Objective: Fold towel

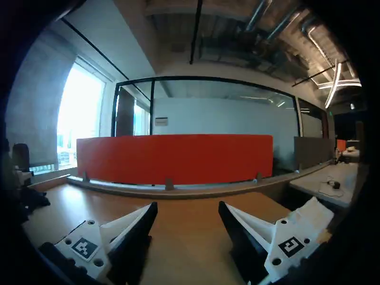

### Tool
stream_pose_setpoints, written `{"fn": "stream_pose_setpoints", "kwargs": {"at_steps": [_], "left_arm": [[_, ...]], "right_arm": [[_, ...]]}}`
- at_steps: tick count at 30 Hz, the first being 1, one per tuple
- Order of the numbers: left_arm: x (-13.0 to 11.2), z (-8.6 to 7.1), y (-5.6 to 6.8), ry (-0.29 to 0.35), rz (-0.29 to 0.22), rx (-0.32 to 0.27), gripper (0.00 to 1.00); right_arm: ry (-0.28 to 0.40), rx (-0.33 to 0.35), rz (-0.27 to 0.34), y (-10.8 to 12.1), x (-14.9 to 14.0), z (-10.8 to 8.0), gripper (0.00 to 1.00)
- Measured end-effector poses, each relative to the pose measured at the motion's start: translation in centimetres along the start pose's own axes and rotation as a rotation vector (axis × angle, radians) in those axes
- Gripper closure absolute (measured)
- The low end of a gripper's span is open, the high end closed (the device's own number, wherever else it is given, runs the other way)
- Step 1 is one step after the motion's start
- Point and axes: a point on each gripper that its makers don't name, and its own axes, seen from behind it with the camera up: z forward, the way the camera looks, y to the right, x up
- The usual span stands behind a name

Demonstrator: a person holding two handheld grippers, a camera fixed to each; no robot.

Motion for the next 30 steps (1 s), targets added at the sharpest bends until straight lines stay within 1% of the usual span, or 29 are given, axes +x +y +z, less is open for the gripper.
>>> {"fn": "stream_pose_setpoints", "kwargs": {"at_steps": [8,15,21,27,30], "left_arm": [[4.7,0.0,0.1,-0.002,0.010,-0.004,0.06],[7.7,-0.2,0.0,-0.004,0.015,0.001,0.06],[8.4,-0.3,-0.1,-0.015,0.010,-0.001,0.06],[8.9,-0.4,0.7,-0.037,0.041,-0.045,0.06],[9.0,-0.4,1.1,-0.050,0.062,-0.072,0.06]], "right_arm": [[-0.008,-0.011,-0.022,0.3,5.1,0.0,0.01],[-0.015,-0.012,-0.025,0.0,7.8,0.0,0.01],[-0.023,0.000,-0.036,-0.5,8.9,0.3,0.01],[-0.031,0.031,-0.069,-1.3,9.9,0.3,0.01],[-0.042,0.064,-0.085,-1.8,10.5,0.1,0.01]]}}
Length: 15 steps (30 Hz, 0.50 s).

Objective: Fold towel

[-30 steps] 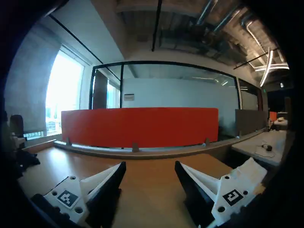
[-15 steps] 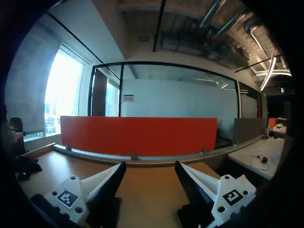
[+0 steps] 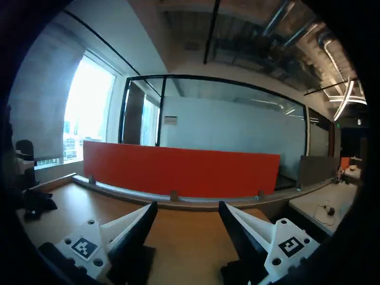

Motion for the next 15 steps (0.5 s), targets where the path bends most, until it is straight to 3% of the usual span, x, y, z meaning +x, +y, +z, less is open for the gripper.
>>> {"fn": "stream_pose_setpoints", "kwargs": {"at_steps": [15], "left_arm": [[-0.2,-0.2,3.4,-0.087,0.047,-0.189,0.06]], "right_arm": [[-0.102,0.234,-0.093,-3.9,0.0,-0.6,0.00]]}}
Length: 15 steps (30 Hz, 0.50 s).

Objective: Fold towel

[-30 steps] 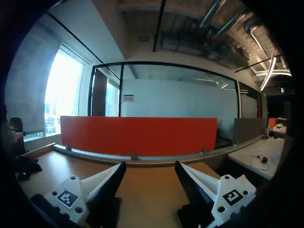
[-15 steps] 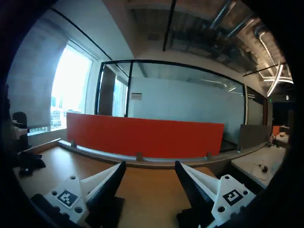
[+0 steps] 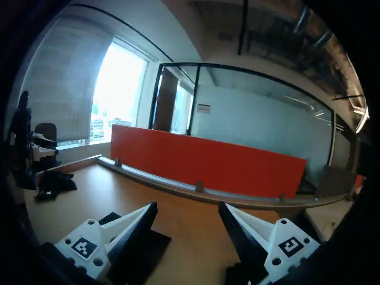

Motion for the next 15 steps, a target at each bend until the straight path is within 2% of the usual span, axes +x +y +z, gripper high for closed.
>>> {"fn": "stream_pose_setpoints", "kwargs": {"at_steps": [6,15], "left_arm": [[-1.2,0.0,1.7,-0.042,0.005,-0.067,0.06],[-3.6,-0.1,5.0,-0.124,0.061,-0.203,0.06]], "right_arm": [[-0.030,0.067,-0.007,-1.2,-0.2,0.3,0.00],[-0.110,0.195,-0.028,-4.3,-2.1,0.3,0.00]]}}
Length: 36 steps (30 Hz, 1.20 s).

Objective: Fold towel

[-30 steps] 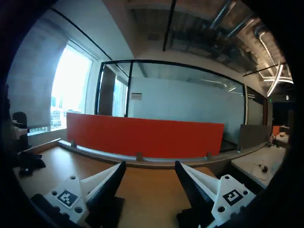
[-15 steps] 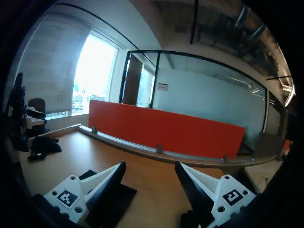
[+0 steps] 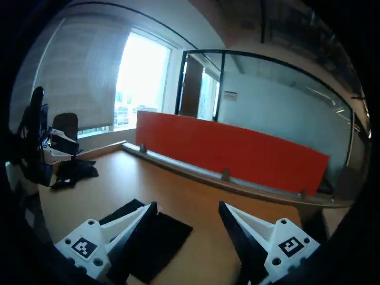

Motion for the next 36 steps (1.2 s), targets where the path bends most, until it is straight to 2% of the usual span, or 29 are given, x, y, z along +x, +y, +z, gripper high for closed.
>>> {"fn": "stream_pose_setpoints", "kwargs": {"at_steps": [5,11,20,24,36], "left_arm": [[-1.1,0.2,1.1,-0.042,0.002,-0.052,0.06],[-2.0,0.5,1.8,-0.070,0.021,-0.086,0.06],[-4.9,1.1,2.5,-0.116,0.050,-0.099,0.06],[-6.5,1.3,2.8,-0.138,0.065,-0.103,0.06],[-11.0,2.4,3.6,-0.193,0.049,-0.118,0.06]], "right_arm": [[-0.045,0.051,-0.018,-1.1,-0.9,0.2,0.00],[-0.082,0.092,-0.047,-2.2,-1.6,0.5,0.00],[-0.145,0.127,-0.046,-3.7,-4.6,0.9,0.00],[-0.153,0.143,-0.042,-4.6,-5.6,1.2,0.00],[-0.221,0.175,-0.056,-6.6,-10.5,2.4,0.00]]}}
